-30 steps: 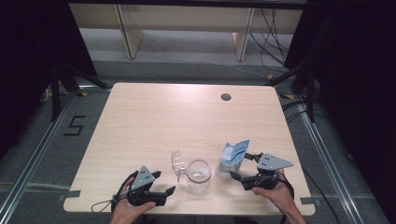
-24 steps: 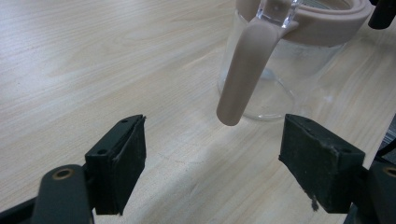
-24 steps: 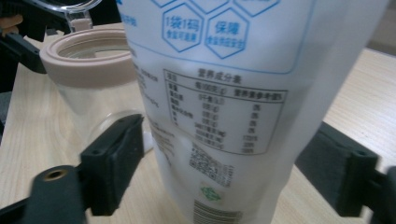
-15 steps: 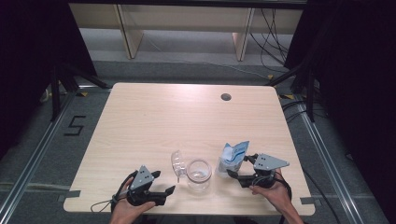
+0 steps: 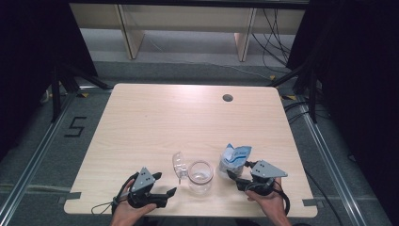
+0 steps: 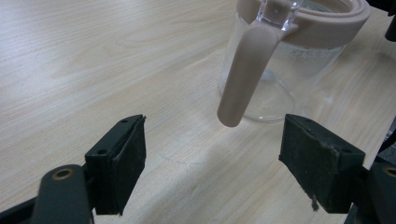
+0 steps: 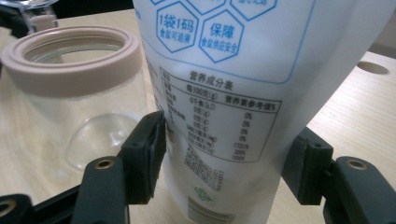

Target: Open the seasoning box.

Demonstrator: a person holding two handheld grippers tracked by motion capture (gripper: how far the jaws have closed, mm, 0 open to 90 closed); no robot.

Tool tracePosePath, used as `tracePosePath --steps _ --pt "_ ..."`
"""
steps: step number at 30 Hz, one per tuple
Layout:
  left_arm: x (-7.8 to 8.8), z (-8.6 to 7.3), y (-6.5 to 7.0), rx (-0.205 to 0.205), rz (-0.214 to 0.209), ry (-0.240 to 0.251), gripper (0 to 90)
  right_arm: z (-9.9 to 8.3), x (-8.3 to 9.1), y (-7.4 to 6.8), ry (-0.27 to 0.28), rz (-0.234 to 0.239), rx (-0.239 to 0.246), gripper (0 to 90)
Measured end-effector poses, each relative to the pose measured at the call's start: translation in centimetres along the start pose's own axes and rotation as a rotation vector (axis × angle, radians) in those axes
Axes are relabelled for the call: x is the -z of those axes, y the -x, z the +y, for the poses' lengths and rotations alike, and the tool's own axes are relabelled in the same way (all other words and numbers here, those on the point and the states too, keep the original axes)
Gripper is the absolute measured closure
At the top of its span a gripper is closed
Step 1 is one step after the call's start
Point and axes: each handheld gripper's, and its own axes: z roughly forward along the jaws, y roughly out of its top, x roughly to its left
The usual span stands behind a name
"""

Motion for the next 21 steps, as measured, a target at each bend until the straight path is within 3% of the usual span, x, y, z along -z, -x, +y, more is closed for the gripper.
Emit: tracePosePath --steps 1,3,4,5,6,8,12,16,18,21 --pt "0.0 0.0 0.0 -0.009 -0.001 -0.001 22.2 0.1 0.0 -0.6 -0.007 -0.021 -0.036 39.7" --pt "0.0 0.0 0.0 0.001 0.001 0.001 22.2 0.1 0.0 -0.9 -0.016 -0.032 -0.046 39.8" --pt "0.0 0.0 0.0 -0.001 0.0 -0.001 22.2 0.1 -0.1 -1.0 0.009 -0.061 -0.032 39.8" --pt "0.0 0.0 0.0 0.001 0.0 0.0 22.2 0.1 -0.1 -1.3 -0.009 -0.069 -0.055 39.8" --pt "0.0 0.0 0.0 -0.017 0.0 -0.002 22.2 0.1 -0.1 -1.7 -0.004 -0.105 -0.069 39.9" --pt "0.0 0.0 0.0 -0.018 0.0 0.0 22.2 0.1 -0.1 -2.1 -0.014 -0.118 -0.097 40.0" --pt "0.1 0.0 0.0 -0.02 0.0 -0.004 22.2 0.0 -0.3 -2.5 -0.002 -0.146 -0.106 39.8" --pt "0.0 0.0 0.0 -0.015 0.001 -0.002 21.8 0.0 -0.4 -2.6 0.001 -0.144 -0.1 39.8" --pt "0.1 0.0 0.1 -0.017 0.003 0.0 21.7 -0.2 -0.3 -2.4 -0.003 -0.118 -0.12 35.5" --pt "0.1 0.0 0.0 -0.019 0.003 -0.002 21.7 -0.5 -0.4 -2.1 0.002 -0.099 -0.109 30.0"
